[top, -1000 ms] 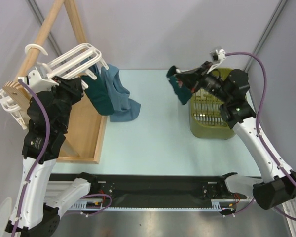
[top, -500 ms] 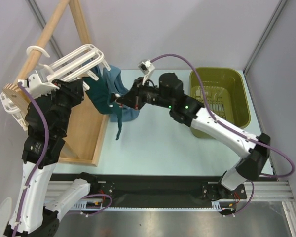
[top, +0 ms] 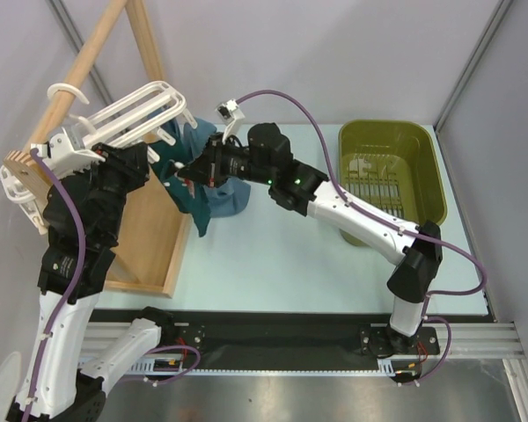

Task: Clip the socks to the hanger
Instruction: Clamp the sock onto the hanger.

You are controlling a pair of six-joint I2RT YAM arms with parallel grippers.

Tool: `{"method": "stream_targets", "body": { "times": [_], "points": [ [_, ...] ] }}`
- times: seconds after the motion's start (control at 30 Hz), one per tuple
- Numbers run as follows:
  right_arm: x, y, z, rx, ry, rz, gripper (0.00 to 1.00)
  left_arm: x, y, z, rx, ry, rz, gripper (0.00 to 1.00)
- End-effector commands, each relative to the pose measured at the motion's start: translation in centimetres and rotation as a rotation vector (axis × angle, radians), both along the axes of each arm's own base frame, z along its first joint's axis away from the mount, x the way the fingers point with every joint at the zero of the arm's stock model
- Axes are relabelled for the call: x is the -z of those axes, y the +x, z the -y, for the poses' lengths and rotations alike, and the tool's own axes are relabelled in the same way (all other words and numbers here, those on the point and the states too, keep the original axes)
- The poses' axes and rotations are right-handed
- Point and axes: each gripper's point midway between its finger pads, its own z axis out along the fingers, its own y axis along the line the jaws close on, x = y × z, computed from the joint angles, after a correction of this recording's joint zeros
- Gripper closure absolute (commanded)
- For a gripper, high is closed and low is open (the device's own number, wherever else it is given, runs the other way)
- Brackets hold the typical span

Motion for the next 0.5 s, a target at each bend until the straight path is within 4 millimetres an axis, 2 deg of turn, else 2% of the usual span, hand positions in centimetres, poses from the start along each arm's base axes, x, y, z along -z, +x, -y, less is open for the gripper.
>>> {"method": "stream_targets", "body": {
  "times": [0.0,0.17,0.2,0.47],
  "points": [
    [-4.2,-1.2,0.0,-0.020,0.091,0.041,1.00,0.3,-1.2,-0.8,-0.033,-0.102,-0.007,1.00],
    [-4.2,-1.5,-0.4,-0.021,0.093,0.051,1.00,0.7,-0.9,-0.6,-0.028,-0.102,-0.017,1.00],
    [-4.9,-1.5,-0.4,-0.027,0.103,0.058,1.00,0.7,-0.9,-0.6,-0.029,-0.104,-0.015,1.00],
    [-5.6,-1.3,-0.7,-0.027,0.116,0.064,1.00,0.8,-0.9,-0.7,-0.035,-0.100,-0.018,1.00]
  ]
}}
